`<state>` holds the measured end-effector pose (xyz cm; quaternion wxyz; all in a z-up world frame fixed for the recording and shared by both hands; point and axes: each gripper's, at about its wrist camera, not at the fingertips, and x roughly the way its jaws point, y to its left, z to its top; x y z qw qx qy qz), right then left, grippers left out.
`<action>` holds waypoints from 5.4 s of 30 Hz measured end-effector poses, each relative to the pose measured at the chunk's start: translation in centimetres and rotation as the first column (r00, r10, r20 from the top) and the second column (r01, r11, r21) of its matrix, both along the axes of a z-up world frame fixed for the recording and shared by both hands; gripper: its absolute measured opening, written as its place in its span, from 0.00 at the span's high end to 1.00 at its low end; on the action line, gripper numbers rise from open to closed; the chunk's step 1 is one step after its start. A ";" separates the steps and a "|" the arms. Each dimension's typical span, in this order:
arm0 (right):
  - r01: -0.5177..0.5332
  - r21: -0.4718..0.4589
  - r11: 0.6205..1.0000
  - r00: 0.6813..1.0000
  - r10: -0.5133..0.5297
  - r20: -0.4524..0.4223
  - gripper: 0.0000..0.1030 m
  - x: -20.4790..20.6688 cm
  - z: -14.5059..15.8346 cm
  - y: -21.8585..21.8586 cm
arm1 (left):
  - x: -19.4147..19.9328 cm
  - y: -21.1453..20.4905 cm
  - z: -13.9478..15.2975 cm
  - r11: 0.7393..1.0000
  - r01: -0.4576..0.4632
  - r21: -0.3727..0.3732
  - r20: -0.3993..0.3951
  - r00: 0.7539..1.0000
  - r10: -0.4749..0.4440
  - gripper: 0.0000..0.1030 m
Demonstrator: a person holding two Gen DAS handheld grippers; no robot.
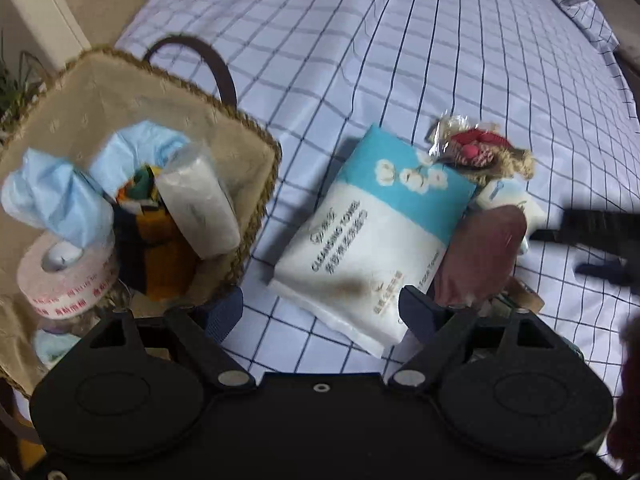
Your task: Organize soft objects
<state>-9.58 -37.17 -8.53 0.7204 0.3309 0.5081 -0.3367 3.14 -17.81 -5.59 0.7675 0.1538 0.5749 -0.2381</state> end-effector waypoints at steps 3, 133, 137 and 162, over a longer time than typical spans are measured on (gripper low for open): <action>0.017 -0.013 1.000 0.999 -0.017 0.028 0.34 3.0 -0.6 -1.0 | -0.2 -0.2 -0.5 1.000 0.010 0.010 -0.020 1.000 -0.010 0.21; -0.226 0.020 0.974 0.966 0.227 -0.127 0.00 -11.6 -8.5 9.9 | -9.0 -17.6 -6.9 0.967 0.242 -0.084 -0.151 0.956 -0.252 0.06; -0.233 0.019 0.972 0.964 0.234 -0.127 0.00 -11.8 -8.4 9.9 | -9.0 -17.9 -7.2 0.962 0.265 -0.073 -0.144 0.951 -0.273 0.07; -0.203 0.013 0.979 0.971 0.203 -0.127 0.45 -13.7 -6.2 8.2 | -7.4 -14.8 -4.1 0.948 0.304 -0.098 -0.095 0.945 -0.313 0.50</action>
